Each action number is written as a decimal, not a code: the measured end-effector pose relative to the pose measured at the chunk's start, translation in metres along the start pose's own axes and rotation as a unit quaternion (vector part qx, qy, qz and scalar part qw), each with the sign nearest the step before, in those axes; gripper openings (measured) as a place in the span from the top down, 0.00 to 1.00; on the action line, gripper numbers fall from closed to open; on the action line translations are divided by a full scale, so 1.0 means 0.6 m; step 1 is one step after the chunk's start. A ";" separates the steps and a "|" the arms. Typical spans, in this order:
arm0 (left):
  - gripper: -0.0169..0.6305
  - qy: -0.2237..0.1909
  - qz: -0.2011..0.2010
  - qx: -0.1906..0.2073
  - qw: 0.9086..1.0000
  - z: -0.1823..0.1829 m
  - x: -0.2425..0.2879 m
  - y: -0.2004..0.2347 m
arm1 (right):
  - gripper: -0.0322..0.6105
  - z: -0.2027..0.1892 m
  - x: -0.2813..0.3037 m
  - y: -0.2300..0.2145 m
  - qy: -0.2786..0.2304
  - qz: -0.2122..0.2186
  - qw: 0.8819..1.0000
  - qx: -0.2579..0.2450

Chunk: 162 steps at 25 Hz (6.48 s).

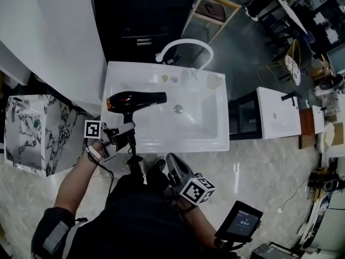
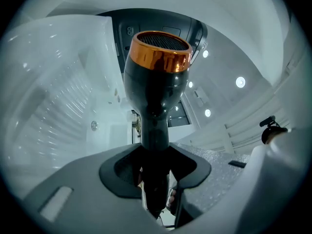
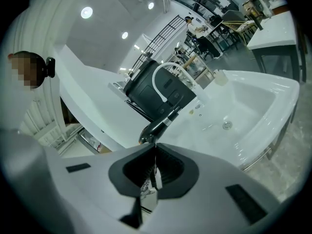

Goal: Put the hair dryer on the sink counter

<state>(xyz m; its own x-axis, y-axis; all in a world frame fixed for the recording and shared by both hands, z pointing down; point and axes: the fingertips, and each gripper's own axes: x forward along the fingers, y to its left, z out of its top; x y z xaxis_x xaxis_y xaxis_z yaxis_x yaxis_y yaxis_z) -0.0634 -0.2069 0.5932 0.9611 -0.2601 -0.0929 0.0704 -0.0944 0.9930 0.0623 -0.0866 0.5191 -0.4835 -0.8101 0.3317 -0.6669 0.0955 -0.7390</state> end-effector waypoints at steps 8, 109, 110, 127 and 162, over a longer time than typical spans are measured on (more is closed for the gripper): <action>0.73 0.018 0.029 -0.026 0.999 0.027 0.031 0.063 | 0.94 0.021 0.035 -0.029 0.010 0.005 1.000 0.009; 0.97 -0.139 0.241 0.529 0.801 -0.027 0.100 -0.300 | 0.94 0.202 0.070 0.179 -0.076 0.127 0.915 -0.375; 0.97 -0.140 0.242 0.529 0.801 -0.027 0.099 -0.300 | 0.94 0.201 0.070 0.177 -0.075 0.127 0.916 -0.374; 0.97 -0.167 0.226 0.533 0.798 -0.029 0.096 -0.324 | 0.94 0.208 0.056 0.170 -0.090 0.139 0.917 -0.363; 0.97 -0.157 0.234 0.530 0.800 -0.034 0.091 -0.319 | 0.94 0.202 0.049 0.172 -0.080 0.128 0.917 -0.370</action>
<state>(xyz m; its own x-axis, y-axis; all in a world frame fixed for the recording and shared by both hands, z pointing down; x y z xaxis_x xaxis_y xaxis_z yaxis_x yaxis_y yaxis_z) -0.0190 -0.1834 0.3998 0.6893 -0.7186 0.0922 -0.7038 -0.6339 0.3209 0.0480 -0.1708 0.3818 -0.6277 -0.7754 0.0697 -0.7741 0.6121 -0.1617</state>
